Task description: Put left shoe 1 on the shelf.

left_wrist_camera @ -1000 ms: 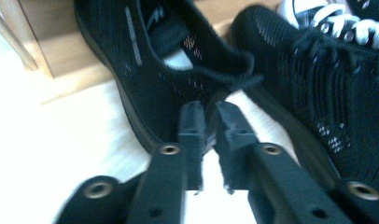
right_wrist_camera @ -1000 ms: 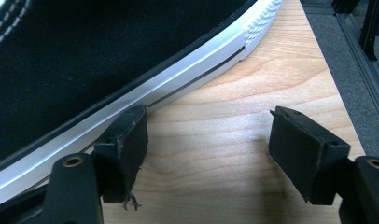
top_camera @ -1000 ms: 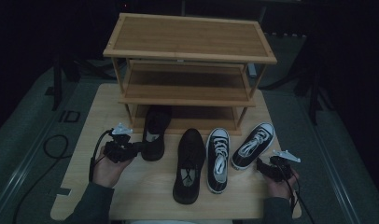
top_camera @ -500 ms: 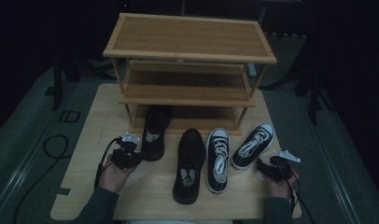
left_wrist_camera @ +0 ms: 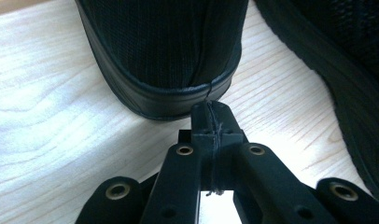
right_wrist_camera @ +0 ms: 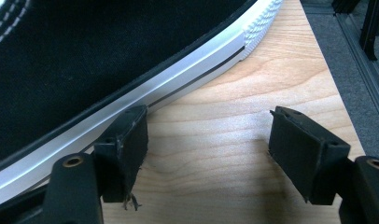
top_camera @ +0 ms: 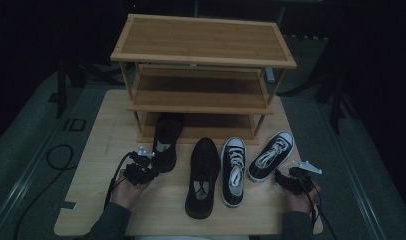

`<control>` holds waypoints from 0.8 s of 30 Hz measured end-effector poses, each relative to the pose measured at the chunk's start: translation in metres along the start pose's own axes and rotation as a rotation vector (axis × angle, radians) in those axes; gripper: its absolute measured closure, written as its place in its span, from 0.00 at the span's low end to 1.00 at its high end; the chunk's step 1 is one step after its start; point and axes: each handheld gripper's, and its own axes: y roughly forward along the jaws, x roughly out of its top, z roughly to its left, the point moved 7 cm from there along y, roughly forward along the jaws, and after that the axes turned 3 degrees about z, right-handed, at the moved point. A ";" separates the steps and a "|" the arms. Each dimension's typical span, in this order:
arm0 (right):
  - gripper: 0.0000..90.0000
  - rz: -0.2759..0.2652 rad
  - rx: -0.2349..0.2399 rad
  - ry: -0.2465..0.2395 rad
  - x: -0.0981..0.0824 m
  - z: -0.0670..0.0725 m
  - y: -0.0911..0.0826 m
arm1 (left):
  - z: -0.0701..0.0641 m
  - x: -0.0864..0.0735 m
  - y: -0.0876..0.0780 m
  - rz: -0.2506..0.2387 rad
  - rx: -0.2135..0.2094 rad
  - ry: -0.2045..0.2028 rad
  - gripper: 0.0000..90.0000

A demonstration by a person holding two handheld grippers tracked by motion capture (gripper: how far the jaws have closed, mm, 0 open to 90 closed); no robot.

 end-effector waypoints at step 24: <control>0.31 0.000 0.000 0.001 0.000 0.000 0.000 | 0.003 -0.007 0.018 0.053 0.029 -0.012 1.00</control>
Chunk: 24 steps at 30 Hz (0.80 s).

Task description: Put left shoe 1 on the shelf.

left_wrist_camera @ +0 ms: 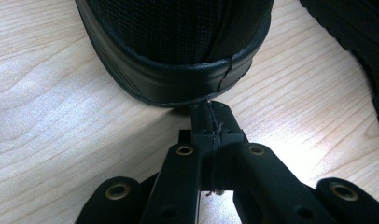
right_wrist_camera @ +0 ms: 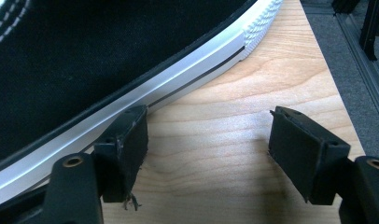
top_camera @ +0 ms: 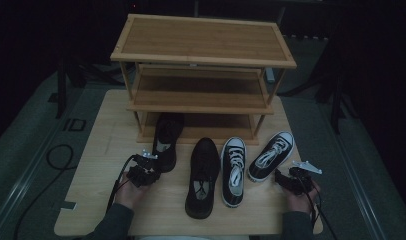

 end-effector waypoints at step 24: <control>0.31 0.001 0.000 -0.002 0.000 0.000 0.000 | -0.009 0.016 0.008 -0.018 0.006 -0.001 0.99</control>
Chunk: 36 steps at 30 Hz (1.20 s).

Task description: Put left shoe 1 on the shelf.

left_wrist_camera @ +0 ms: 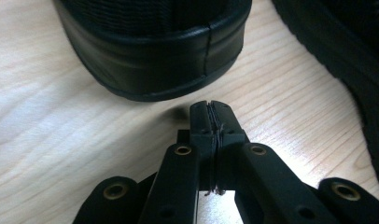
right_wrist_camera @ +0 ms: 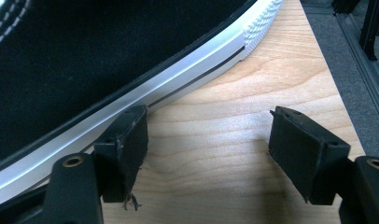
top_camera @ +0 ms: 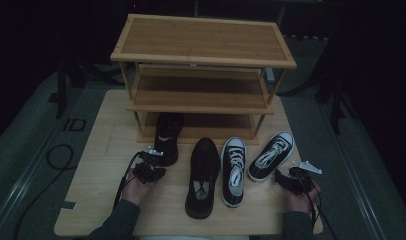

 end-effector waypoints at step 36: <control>0.31 0.000 0.000 0.001 0.000 0.000 0.000 | 0.018 0.060 0.027 -0.022 0.008 -0.102 0.99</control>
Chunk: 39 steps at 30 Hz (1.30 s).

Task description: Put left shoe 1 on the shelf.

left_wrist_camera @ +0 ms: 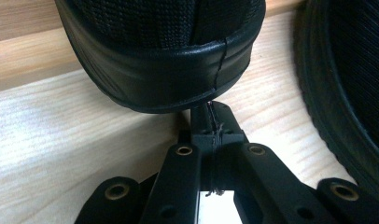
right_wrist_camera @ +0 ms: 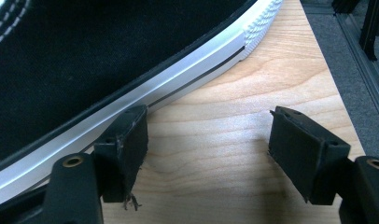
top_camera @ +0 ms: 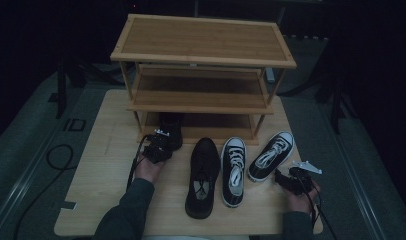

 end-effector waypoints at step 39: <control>0.31 0.000 0.000 0.000 0.000 0.000 0.000 | -0.018 0.003 -0.033 -0.046 -0.116 0.121 0.69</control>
